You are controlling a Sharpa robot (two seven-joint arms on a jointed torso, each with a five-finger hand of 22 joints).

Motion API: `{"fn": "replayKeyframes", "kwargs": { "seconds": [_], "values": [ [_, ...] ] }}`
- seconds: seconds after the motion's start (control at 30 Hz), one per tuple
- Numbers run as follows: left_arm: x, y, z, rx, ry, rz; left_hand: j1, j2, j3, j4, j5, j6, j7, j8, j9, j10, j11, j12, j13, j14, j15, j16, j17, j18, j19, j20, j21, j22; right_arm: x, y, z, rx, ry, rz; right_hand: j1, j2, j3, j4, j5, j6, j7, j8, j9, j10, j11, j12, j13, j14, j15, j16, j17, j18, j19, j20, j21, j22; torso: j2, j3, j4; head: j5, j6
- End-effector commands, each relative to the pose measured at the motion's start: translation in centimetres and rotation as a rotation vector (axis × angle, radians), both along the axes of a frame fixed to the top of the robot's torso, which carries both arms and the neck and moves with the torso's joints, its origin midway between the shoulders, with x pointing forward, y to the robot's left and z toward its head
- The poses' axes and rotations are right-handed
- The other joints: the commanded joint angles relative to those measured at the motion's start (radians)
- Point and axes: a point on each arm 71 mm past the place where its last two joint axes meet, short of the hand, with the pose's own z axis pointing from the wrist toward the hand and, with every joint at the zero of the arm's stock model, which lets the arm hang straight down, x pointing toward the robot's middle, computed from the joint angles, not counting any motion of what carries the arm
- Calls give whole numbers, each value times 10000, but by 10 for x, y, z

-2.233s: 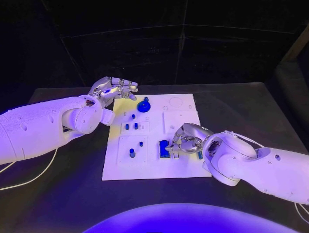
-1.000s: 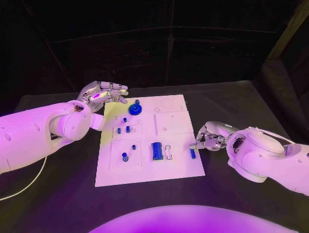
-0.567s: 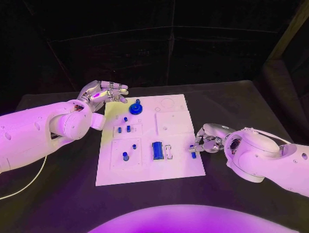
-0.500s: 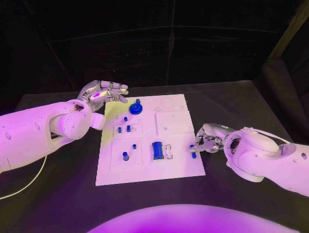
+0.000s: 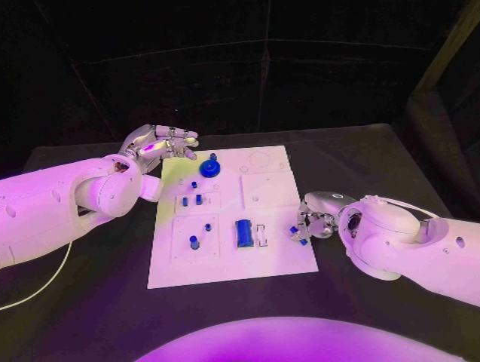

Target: Assemble the parts on the task board

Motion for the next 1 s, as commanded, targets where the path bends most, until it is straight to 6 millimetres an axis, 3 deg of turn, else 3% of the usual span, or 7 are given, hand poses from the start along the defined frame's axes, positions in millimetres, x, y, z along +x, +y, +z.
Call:
{"fn": "replayKeyframes", "kwargs": {
  "seconds": [0.03,0.17,0.33,0.43,0.53,0.8,1.0],
  "values": [
    [0,-1,1,-49,-12,-138,-64,7,-57,-7,-23,-76,21,38,-14,-76,-16,34,-18,16,41,-44,-20,112,-16,65,-20,-17,-5,1,-11,-1096,333,483,141,46,11,-87,-56,-59,-9,-82,-25,-72,-13,-50,-15,679,31,-48,646,-159,-45,52,-45,7,3,-3,-11,13,-4],
    [-1,-1,1,-51,-10,-141,-64,7,-57,-7,-23,-76,21,38,-14,-76,-16,34,-18,16,41,-44,-20,112,-16,65,-20,-17,-5,3,-10,-1153,172,529,243,136,78,-170,239,-54,-3,-128,-9,-90,-14,-84,-28,679,30,-52,649,-158,-46,49,-48,10,4,-4,-4,-8,-23],
    [-1,0,2,-54,-13,-140,-64,7,-57,-7,-23,-76,21,38,-14,-76,-16,34,-18,16,41,-44,-20,112,-16,65,-20,-17,-4,5,-6,-572,-310,233,327,324,231,-178,1775,-15,-38,-265,-5,-101,-52,-125,-34,684,-1,-55,665,-158,-36,24,-48,22,3,4,7,4,-22],
    [-1,0,2,-54,-17,-135,-64,7,-57,-7,-23,-76,21,38,-14,-76,-16,34,-18,16,41,-44,-20,112,-16,65,-20,-17,-4,6,-2,175,-570,-84,521,544,499,-216,1956,-33,-59,-348,-23,-94,-80,-121,-21,688,-24,-49,679,-158,-29,3,-47,25,0,7,6,28,-23],
    [-1,0,2,-54,-19,-133,-64,7,-57,-7,-23,-76,21,38,-14,-76,-16,34,-18,16,41,-44,-20,112,-16,65,-20,-17,-6,8,2,991,-696,-378,669,625,809,-235,2274,-99,-29,-496,-72,-134,-59,-189,-54,682,-20,-72,654,-148,-45,-5,-78,-28,9,9,12,29,-39],
    [-1,0,2,-58,-23,-137,-64,7,-57,-7,-23,-76,21,38,-14,-76,-16,34,-18,16,41,-44,-20,112,-16,65,-20,-17,-8,11,11,3109,-892,-1260,549,306,1566,-80,2971,11,-12,-701,-108,-119,-47,-195,-32,696,-9,-47,710,-154,-25,-9,-64,9,11,2,-6,15,-93],
    [-1,0,2,-56,5,-157,-59,8,-58,-12,-24,-85,26,39,-16,-89,-12,39,-19,10,44,-51,-24,111,-18,67,-28,-28,-9,15,8,3884,-287,-1673,383,100,1897,69,3027,52,-7,-772,-108,-97,-41,-169,-6,702,-7,-33,738,-154,-21,-11,-63,17,8,-2,2,10,-108]
  ]
}}
